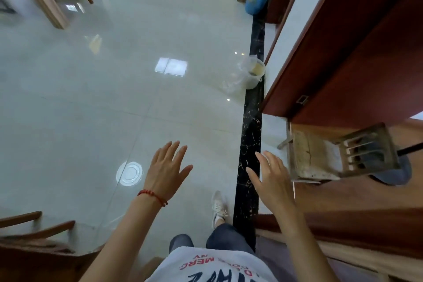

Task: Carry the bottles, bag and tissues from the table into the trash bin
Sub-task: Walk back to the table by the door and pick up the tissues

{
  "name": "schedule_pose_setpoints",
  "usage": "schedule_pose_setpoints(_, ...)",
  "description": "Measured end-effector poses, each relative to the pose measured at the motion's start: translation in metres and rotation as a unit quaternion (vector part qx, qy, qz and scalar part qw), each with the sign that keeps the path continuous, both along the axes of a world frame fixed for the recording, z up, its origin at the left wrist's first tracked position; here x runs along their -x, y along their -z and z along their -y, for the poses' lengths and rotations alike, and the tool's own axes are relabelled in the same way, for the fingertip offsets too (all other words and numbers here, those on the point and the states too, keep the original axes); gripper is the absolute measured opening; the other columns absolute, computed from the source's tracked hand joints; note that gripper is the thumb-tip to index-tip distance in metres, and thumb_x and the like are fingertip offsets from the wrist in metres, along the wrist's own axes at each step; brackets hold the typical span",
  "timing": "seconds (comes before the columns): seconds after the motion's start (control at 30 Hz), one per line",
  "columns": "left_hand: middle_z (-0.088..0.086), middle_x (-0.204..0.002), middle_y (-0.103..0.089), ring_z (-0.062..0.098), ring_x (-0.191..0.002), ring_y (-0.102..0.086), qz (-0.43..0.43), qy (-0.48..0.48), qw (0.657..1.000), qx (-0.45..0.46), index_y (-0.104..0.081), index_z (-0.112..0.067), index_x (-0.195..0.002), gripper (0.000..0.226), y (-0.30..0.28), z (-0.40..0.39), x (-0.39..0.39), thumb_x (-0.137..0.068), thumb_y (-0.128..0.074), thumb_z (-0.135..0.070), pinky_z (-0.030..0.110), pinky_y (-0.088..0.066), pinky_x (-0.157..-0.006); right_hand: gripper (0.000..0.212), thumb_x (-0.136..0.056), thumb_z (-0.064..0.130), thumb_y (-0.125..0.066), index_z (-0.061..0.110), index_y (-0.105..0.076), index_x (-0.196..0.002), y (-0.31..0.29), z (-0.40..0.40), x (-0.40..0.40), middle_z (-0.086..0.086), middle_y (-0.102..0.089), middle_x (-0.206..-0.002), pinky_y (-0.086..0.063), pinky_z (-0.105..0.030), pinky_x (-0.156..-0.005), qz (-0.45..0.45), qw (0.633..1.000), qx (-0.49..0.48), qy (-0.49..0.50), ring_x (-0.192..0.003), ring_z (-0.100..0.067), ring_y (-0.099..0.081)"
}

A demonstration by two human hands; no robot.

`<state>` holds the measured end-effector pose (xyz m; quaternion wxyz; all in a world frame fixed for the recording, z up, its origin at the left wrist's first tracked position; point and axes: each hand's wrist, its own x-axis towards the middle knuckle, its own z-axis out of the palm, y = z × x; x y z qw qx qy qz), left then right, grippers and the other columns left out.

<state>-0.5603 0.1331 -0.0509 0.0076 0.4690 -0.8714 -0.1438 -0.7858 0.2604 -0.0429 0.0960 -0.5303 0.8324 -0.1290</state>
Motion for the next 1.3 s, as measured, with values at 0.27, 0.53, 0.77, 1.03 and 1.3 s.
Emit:
schedule_pose_setpoints(0.27,0.02,-0.117,-0.063,0.038,-0.109,-0.059,0.01,-0.037,0.999,-0.003,-0.059,-0.004,-0.116,0.074,-0.011,0.088,0.074,-0.094,-0.008,-0.053,0.05,-0.05,-0.087,0.052,-0.093,0.038,-0.047,0.012,-0.039,-0.138,-0.011,0.108,0.086,-0.009,-0.038,-0.144,-0.027,-0.036,-0.109,0.021,0.998,-0.028,-0.056,-0.136,-0.023,-0.029)
schedule_pose_setpoints(0.53,0.019,-0.117,-0.063,0.037,-0.109,-0.059,0.014,-0.073,0.997,-0.009,-0.058,-0.005,-0.116,0.073,-0.011,0.175,0.114,-0.094,-0.007,-0.053,0.049,-0.05,-0.087,0.051,-0.092,0.037,-0.05,0.01,-0.043,-0.135,-0.01,0.217,0.129,-0.012,-0.042,-0.142,-0.03,-0.038,-0.108,-0.007,0.994,-0.036,-0.102,-0.133,-0.026,-0.034)
schedule_pose_setpoints(0.77,0.02,-0.117,-0.063,0.038,-0.109,-0.059,0.001,-0.113,0.994,-0.012,-0.058,-0.005,-0.116,0.075,-0.001,0.277,0.129,-0.093,-0.007,-0.054,0.05,-0.05,-0.087,0.048,-0.088,0.034,-0.057,0.006,-0.052,-0.127,-0.002,0.336,0.146,-0.017,-0.053,-0.13,-0.042,-0.044,-0.097,-0.015,0.989,-0.016,-0.145,-0.123,-0.032,-0.048)
schedule_pose_setpoints(1.03,0.02,-0.113,-0.064,0.037,-0.105,-0.061,-0.01,-0.164,0.986,-0.002,-0.059,-0.004,-0.113,0.074,-0.008,0.371,0.128,-0.094,-0.007,-0.052,0.049,-0.051,-0.085,0.049,-0.086,0.042,-0.046,0.006,-0.058,-0.117,-0.015,0.473,0.151,-0.016,-0.061,-0.119,-0.05,-0.044,-0.085,-0.043,0.974,0.018,-0.222,-0.11,-0.033,-0.058)
schedule_pose_setpoints(1.3,0.019,-0.108,-0.067,0.036,-0.101,-0.064,-0.006,-0.298,0.955,-0.005,-0.064,-0.004,-0.108,0.075,-0.008,0.418,0.113,-0.095,-0.007,-0.051,0.048,-0.054,-0.08,0.05,-0.088,0.043,-0.044,0.006,-0.057,-0.119,-0.012,0.584,0.136,-0.016,-0.06,-0.121,-0.05,-0.044,-0.086,-0.023,0.936,0.029,-0.35,-0.112,-0.032,-0.057)
